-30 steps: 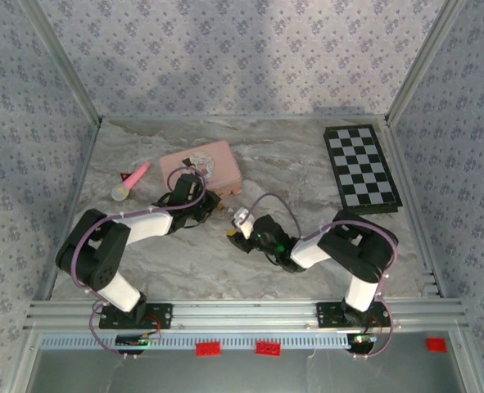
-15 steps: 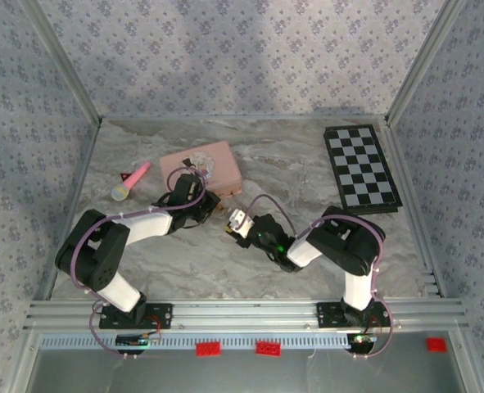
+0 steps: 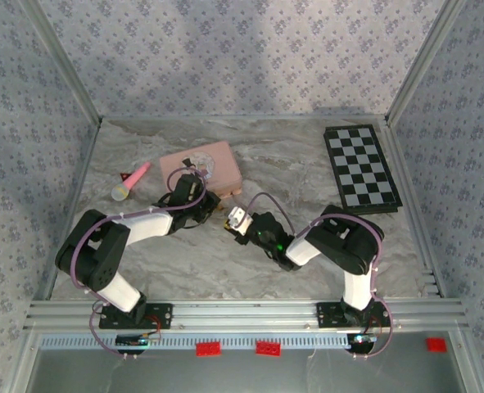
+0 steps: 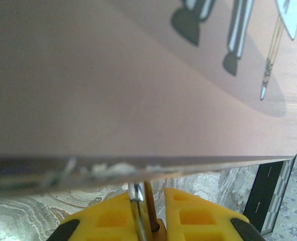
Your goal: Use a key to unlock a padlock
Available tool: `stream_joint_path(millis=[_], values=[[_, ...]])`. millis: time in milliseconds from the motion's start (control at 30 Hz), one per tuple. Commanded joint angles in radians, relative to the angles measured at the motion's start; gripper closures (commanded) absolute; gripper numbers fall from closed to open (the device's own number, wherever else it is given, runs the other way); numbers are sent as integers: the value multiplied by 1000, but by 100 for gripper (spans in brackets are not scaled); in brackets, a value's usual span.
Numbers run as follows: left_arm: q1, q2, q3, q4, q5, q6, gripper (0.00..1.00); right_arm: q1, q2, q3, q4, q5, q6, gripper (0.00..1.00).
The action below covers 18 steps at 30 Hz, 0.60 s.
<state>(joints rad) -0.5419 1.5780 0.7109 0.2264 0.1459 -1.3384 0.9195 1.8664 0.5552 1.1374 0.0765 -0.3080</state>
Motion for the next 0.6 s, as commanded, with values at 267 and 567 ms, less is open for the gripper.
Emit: stream_joint_path(millis=[267,567], values=[[-22,11,-31,-81,64,-113,100,-7,32,56,3,21,-14,72],[-28,8,-33,-81,60,-114,100,-15,53,67,2,39,-3,76]])
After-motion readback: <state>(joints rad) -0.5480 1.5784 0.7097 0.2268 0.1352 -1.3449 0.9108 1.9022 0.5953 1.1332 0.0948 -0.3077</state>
